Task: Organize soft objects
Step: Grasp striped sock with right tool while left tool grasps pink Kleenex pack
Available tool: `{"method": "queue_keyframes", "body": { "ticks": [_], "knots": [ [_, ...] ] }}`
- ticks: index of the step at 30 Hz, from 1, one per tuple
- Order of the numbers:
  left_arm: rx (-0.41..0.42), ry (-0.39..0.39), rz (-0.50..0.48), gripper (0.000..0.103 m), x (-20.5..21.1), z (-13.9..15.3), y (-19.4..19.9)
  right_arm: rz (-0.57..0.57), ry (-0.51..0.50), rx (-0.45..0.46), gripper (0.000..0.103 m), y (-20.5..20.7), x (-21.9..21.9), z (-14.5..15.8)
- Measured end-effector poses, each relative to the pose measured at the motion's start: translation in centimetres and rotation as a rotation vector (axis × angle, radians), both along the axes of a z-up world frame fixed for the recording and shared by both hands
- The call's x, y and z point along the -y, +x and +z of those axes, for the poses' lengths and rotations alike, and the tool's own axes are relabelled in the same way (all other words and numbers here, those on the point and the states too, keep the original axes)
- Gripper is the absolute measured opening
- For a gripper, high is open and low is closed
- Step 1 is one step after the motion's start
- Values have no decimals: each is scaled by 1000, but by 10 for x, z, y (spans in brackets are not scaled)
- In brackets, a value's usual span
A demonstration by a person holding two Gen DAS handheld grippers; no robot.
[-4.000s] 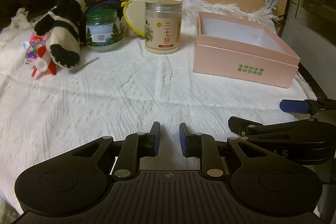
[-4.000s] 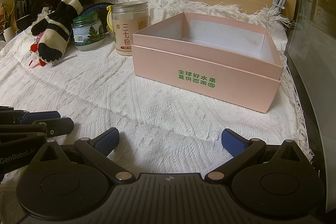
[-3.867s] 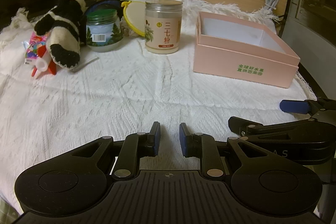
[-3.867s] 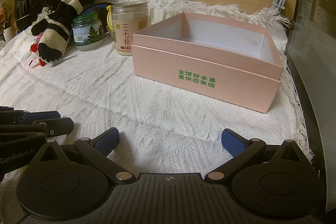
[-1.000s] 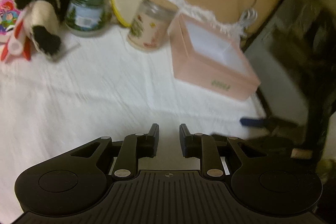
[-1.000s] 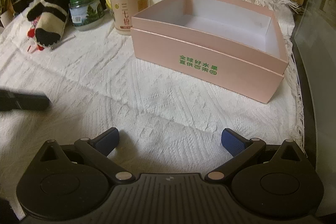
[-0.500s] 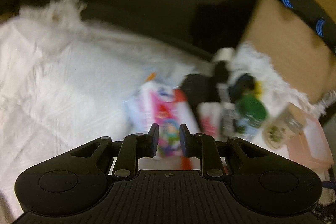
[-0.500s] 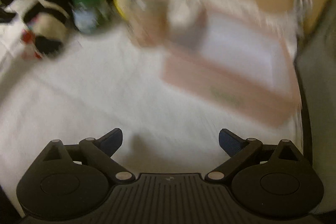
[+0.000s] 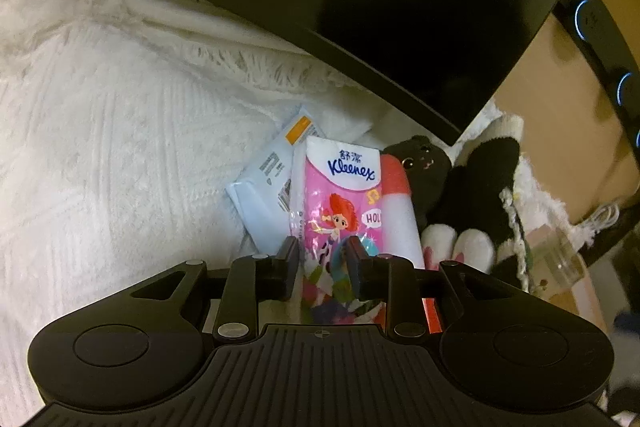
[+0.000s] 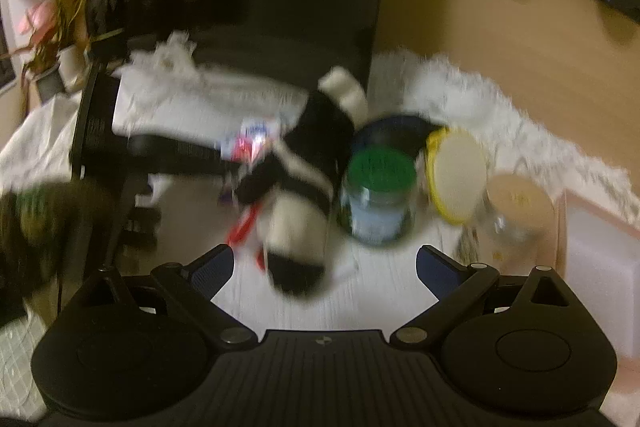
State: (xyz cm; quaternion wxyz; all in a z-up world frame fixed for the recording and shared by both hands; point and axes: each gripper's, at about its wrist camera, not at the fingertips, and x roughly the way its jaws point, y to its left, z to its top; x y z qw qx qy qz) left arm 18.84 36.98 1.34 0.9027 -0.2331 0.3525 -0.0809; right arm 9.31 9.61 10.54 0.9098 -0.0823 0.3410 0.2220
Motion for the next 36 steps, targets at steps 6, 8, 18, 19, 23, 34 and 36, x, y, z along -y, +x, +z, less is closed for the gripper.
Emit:
{"method": "queue_keyframes", "body": {
  "ticks": [6, 8, 18, 19, 23, 34, 36],
  "knots": [
    [10, 31, 65, 32, -3, 10, -17, -54, -54, 25, 98, 10, -15, -5],
    [2, -35, 15, 49, -3, 3, -9, -67, -52, 1, 98, 9, -9, -12],
    [-19, -30, -75, 56, 8, 1, 8, -151, -1, -48, 98, -1, 18, -16],
    [-41, -41, -63, 56, 10, -3, 15, -148, 5, -57, 98, 2, 17, -18],
    [-31, -28, -76, 51, 15, -2, 12, -80, -34, 1, 98, 6, -7, -14],
    [-22, -229, -123, 24, -19, -7, -23, 120, -249, 117, 82, 62, -102, -51],
    [-70, -128, -61, 33, -13, -12, -14, 99, -246, 77, 66, 72, -98, -54]
  ]
}}
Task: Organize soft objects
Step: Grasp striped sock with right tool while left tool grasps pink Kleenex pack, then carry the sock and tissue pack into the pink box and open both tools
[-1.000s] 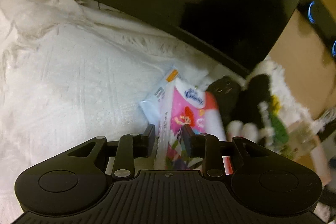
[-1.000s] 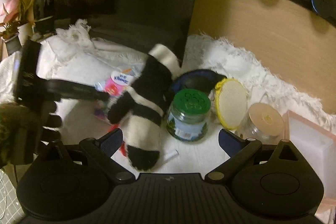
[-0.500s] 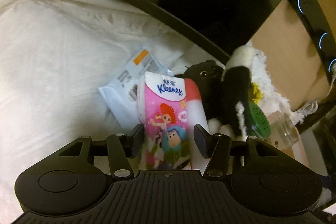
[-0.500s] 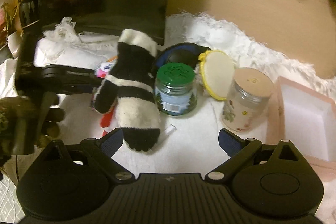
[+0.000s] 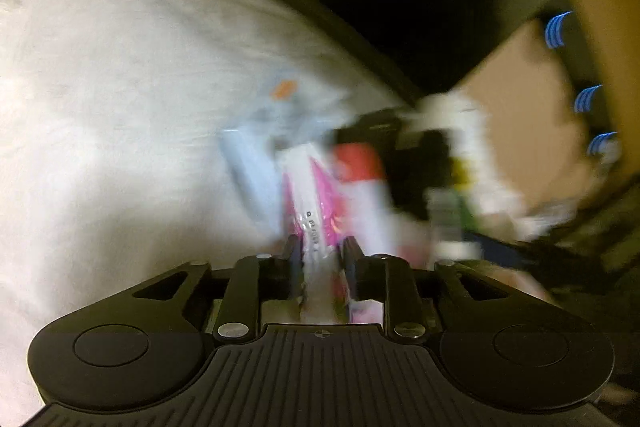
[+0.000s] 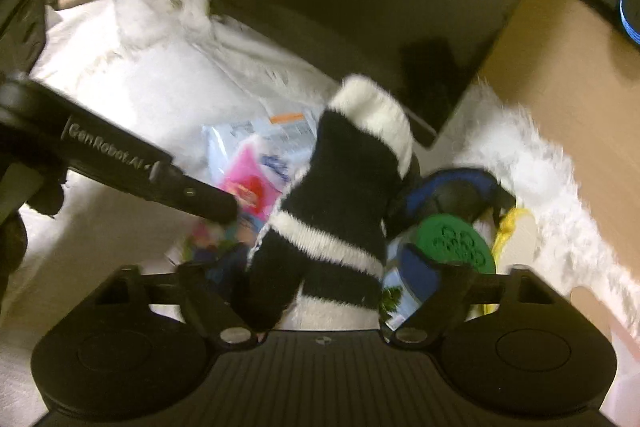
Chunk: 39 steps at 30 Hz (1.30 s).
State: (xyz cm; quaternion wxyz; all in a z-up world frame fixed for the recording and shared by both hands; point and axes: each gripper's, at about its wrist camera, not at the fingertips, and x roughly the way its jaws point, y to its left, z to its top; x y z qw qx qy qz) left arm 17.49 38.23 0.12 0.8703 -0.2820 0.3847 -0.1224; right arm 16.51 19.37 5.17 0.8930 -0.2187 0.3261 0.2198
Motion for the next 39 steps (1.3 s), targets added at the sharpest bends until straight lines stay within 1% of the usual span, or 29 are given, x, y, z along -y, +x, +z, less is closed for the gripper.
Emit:
{"method": "queue_keyframes", "body": {
  "ticks": [1, 4, 6, 7, 8, 9, 10, 11, 12, 13, 15, 17, 19, 20, 21, 22, 23, 24, 26, 29, 31, 33, 35, 37, 39],
  "knots": [
    [-1, 32, 20, 40, 2, -1, 2, -18, 18, -21, 57, 2, 5, 2],
    [38, 25, 29, 40, 8, -1, 3, -70, 71, -51, 55, 1, 25, 5],
    [27, 45, 47, 44, 11, -3, 7, -87, 78, -70, 55, -1, 32, 3],
    [26, 43, 51, 42, 13, -3, 8, -94, 74, -77, 55, -1, 35, 1],
    [25, 30, 46, 40, 15, -3, 10, -101, 69, -81, 55, -1, 37, -1],
    [19, 2, 21, 40, 17, -4, 12, -104, 73, -86, 55, -3, 40, -3],
    [7, -41, -16, 40, 19, -8, 17, -104, 86, -94, 55, -4, 42, -4],
    [-12, -86, -38, 32, 20, -11, 18, -99, 103, -101, 55, -6, 45, -4],
    [-20, -105, -36, 30, 21, -12, 16, -96, 113, -105, 55, -5, 47, -4],
    [-11, -111, -28, 30, 21, -10, 13, -96, 115, -107, 55, -5, 49, -3],
    [22, -85, -16, 30, 22, -3, 7, -92, 119, -100, 55, -3, 49, -2],
    [-2, -46, -8, 29, 23, -3, 13, -69, 105, -74, 55, 1, 41, -2],
    [-28, -5, 2, 25, 27, -5, 19, -38, 85, -77, 54, 8, 28, -5],
    [-33, -9, 9, 24, 28, -7, 21, -30, 69, -73, 40, 11, 21, -8],
    [-33, -28, 18, 23, 28, -7, 22, -33, 48, -62, 36, 13, 14, -8],
    [-26, -26, 28, 22, 25, -4, 16, -32, 35, -67, 34, 14, 10, -6],
    [1, -4, 35, 22, 23, 3, 10, -32, 50, -74, 33, 13, 9, -1],
    [29, 17, 38, 22, 23, 9, 3, -26, 87, -84, 33, 11, 10, 7],
    [57, 33, 48, 22, 16, 22, -6, -7, 155, -95, 33, 7, 16, 26],
    [87, 63, 70, 22, 10, 49, -10, -2, 237, -63, 33, 3, 31, 61],
    [133, 74, 64, 22, 11, 74, -11, -20, 290, -21, 33, 1, 48, 90],
    [195, 82, 30, 22, 24, 105, -11, -42, 325, 27, 33, -1, 69, 115],
    [258, 79, -20, 22, 44, 135, -10, -88, 340, 97, 33, -6, 99, 141],
    [305, 60, -90, 22, 74, 161, -4, -137, 345, 157, 33, -11, 133, 161],
    [337, 30, -181, 22, 112, 181, 6, -205, 340, 215, 33, -17, 170, 176]
  ]
}}
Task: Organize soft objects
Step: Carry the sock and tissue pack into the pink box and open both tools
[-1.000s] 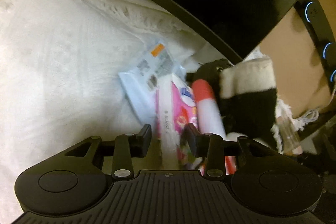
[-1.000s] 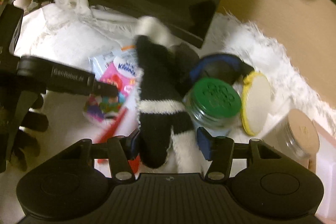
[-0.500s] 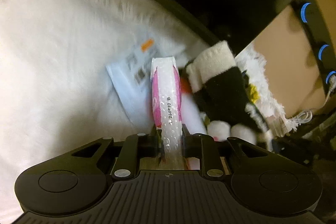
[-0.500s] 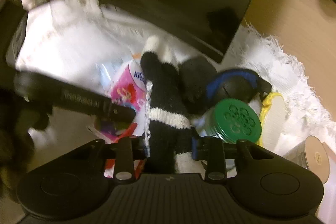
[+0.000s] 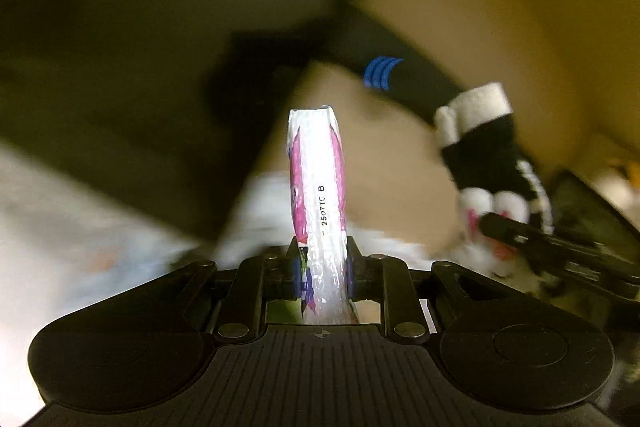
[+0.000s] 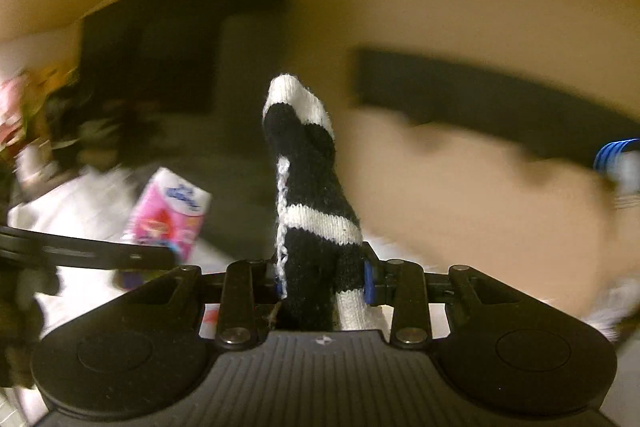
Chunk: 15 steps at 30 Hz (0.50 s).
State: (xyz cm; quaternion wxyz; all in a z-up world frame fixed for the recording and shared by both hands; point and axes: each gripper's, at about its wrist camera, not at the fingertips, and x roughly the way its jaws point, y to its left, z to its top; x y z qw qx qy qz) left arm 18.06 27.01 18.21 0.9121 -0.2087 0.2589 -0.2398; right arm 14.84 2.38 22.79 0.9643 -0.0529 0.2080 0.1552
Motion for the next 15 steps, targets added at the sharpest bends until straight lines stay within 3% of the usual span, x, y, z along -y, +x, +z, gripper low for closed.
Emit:
{"method": "queue_keyframes", "body": {
  "ticks": [5, 8, 10, 12, 15],
  "knots": [
    [-36, -62, -215, 23, 111, 11, 29, -191, 2, 7, 33, -6, 90, 17],
    [-87, -90, -305, 24, 176, -4, 53, -267, 43, -55, 33, -3, 131, 11],
    [-179, -98, -323, 25, 213, -25, 74, -319, 61, -99, 33, 5, 153, -1],
    [-258, -35, -316, 27, 245, -48, 88, -379, 82, -150, 33, 17, 169, -19],
    [-242, 93, -314, 29, 274, -67, 89, -419, 158, -284, 41, 42, 190, -60]
  ]
}}
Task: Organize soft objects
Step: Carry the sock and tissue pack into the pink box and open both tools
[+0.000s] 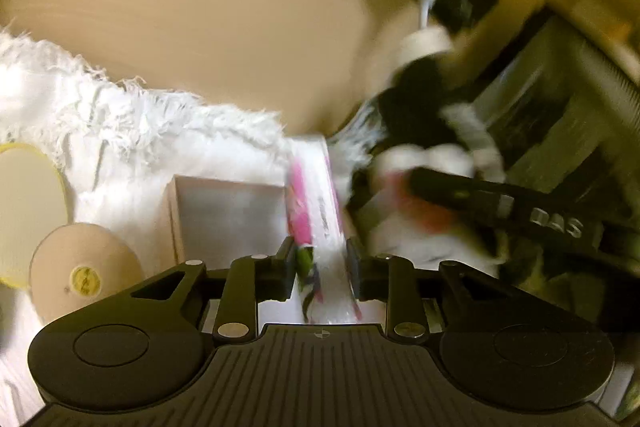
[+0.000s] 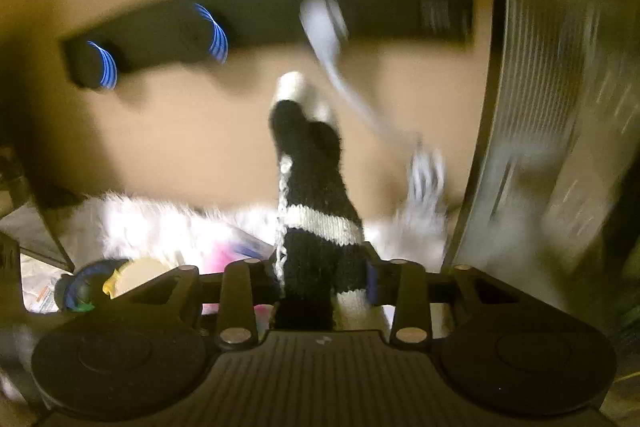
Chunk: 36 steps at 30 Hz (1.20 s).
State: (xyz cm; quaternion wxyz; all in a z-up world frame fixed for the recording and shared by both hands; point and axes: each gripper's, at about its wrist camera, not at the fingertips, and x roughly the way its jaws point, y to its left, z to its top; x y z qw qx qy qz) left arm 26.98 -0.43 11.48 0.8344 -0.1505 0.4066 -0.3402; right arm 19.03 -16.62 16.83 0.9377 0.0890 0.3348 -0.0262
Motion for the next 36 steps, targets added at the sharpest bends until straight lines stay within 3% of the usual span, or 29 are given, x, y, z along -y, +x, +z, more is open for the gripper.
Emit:
{"method": "queue_keyframes", "body": {
  "ticks": [2, 4, 5, 7, 9, 13, 16, 18, 21, 23, 26, 29, 33, 36],
  "knots": [
    [2, -6, 14, 29, -11, -4, -6, -1, 65, -54, 41, 4, 16, -22],
    [-4, -46, 31, 29, -25, -3, -11, 14, 53, -57, 47, -2, 15, -36],
    [1, -52, 45, 29, -37, -1, -18, 26, 28, -45, 56, -10, 12, -40],
    [36, -58, 79, 29, -61, 8, -36, 32, -60, -16, 60, -26, 4, -48],
    [72, -64, 124, 29, -88, 13, -53, 52, -141, 4, 61, -46, -6, -58],
    [138, -22, 238, 29, -146, 9, -87, 80, -197, -8, 62, -64, -18, -75],
    [159, 65, 392, 29, -201, -4, -114, 62, -170, -12, 62, -77, -18, -80],
    [159, 120, 549, 29, -247, -13, -132, 58, -110, -8, 67, -90, -18, -83],
    [45, 137, 775, 29, -317, -29, -148, 48, -74, -7, 71, -104, -26, -87],
    [-11, 133, 837, 29, -352, -35, -154, 67, -82, -20, 72, -107, -38, -90],
    [-13, 168, 788, 29, -370, -37, -154, 123, -110, -43, 72, -110, -65, -95],
    [-13, 122, 682, 29, -368, -39, -146, 172, -155, -50, 72, -111, -96, -96],
    [-17, 109, 549, 29, -337, -45, -125, 243, -182, -58, 72, -116, -131, -94],
    [-17, 111, 517, 29, -312, -52, -107, 279, -228, -65, 72, -121, -153, -96]
  ]
}}
